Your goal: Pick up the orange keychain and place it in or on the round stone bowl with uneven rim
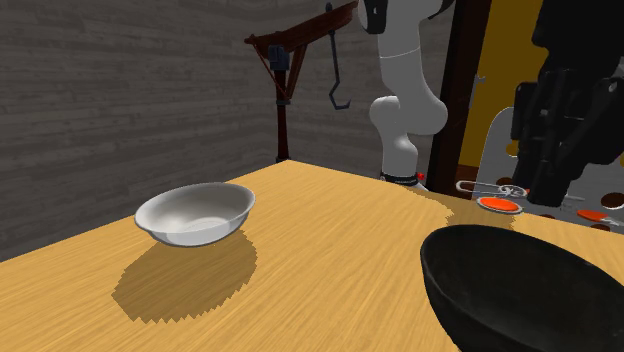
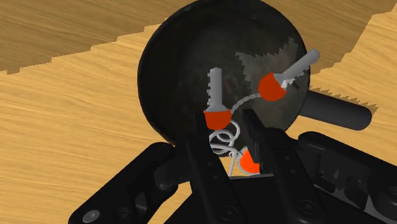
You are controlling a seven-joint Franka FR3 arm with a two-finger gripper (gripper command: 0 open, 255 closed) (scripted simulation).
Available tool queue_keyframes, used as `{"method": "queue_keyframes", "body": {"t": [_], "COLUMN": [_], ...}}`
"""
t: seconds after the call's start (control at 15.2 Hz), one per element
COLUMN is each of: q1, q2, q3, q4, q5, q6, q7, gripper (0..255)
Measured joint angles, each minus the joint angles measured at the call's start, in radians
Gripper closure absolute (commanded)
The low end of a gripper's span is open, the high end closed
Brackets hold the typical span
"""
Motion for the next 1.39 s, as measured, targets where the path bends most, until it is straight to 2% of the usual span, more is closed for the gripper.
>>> {"method": "queue_keyframes", "body": {"t": [0.86,1.32,1.39], "q1": [-0.002,-0.001,-0.001], "q2": [0.035,0.040,0.040], "q3": [-0.022,-0.025,-0.025], "q4": [-0.136,-0.145,-0.145], "q5": [-0.042,-0.047,-0.047], "q6": [0.152,0.164,0.164], "q7": [0.042,0.046,0.046], "gripper": [255,255,0]}}
